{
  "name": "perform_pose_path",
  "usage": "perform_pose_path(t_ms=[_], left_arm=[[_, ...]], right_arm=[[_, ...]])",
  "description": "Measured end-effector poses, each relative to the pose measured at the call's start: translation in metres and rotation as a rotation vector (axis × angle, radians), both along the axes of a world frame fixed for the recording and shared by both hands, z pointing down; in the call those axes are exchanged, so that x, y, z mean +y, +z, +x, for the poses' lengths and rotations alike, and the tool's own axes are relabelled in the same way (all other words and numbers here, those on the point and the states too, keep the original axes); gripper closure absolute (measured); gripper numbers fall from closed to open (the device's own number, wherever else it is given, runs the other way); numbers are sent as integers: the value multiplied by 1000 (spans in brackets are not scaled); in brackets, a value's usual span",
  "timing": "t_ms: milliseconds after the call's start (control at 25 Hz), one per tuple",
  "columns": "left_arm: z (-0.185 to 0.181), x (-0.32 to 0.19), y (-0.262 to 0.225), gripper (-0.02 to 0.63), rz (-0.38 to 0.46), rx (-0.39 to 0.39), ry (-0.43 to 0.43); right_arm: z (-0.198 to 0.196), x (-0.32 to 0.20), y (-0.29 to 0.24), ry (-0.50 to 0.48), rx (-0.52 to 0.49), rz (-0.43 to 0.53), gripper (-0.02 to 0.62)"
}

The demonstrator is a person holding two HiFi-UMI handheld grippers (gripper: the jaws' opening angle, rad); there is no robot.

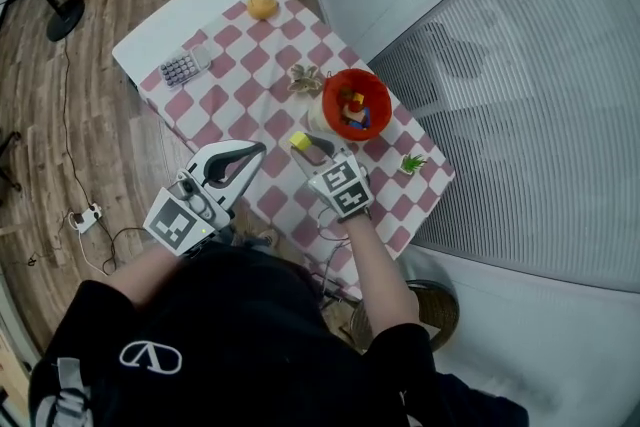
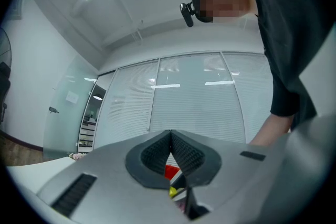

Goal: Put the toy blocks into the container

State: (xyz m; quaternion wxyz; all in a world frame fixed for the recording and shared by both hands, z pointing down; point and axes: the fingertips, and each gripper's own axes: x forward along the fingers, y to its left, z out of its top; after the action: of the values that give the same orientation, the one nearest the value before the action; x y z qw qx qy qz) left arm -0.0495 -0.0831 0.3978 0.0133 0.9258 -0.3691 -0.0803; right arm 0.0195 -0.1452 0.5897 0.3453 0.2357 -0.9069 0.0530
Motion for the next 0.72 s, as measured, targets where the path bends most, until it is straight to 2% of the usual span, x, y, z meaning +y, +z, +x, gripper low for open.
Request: perform_pose_path(t_ms=[240, 440, 720], left_arm=[[13, -4, -5, 600, 14, 6, 43], [24, -7, -11, 600, 29, 11, 80], [38, -10, -17, 600, 45, 16, 120]], right_arm=[[23, -3, -89, 134, -248, 153, 445], [52, 8, -152, 246, -441, 317, 445], [91, 31, -200, 379, -579, 505, 445]])
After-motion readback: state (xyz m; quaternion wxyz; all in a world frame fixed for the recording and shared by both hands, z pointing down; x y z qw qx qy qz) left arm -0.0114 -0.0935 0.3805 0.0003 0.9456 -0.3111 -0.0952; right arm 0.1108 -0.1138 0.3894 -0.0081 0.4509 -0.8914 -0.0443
